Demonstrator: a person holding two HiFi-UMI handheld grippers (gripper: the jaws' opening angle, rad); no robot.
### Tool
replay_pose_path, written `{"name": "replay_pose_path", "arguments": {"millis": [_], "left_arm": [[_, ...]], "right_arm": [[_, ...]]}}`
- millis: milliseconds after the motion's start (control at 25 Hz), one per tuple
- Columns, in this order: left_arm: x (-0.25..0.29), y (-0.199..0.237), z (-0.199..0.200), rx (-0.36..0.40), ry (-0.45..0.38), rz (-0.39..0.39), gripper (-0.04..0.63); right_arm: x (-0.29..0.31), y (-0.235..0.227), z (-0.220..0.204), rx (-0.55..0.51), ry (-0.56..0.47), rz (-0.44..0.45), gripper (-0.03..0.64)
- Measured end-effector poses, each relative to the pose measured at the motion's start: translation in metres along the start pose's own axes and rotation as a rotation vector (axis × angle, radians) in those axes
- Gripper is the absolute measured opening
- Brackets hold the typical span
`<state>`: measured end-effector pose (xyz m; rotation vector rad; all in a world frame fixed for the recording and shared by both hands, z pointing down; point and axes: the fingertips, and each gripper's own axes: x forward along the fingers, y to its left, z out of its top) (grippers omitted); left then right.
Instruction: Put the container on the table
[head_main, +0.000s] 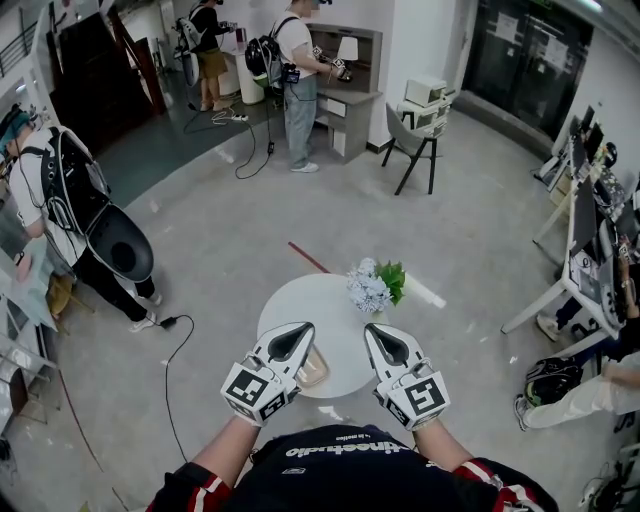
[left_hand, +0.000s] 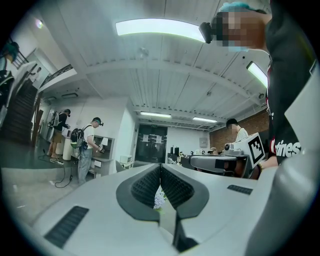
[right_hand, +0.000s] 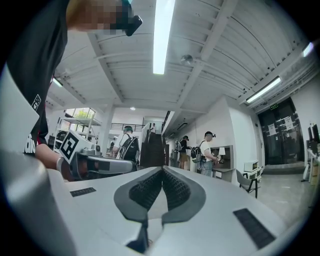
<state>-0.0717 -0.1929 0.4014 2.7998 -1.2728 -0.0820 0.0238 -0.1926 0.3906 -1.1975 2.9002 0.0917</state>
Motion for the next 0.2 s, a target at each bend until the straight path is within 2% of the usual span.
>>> {"name": "replay_pose_path", "arguments": {"millis": [200], "left_arm": [[0.0027, 0.0010, 0.0018, -0.001, 0.002, 0.004, 0.025]], "right_arm": [[0.0011, -0.0043, 0.0011, -0.001, 0.005, -0.006, 0.008]]}}
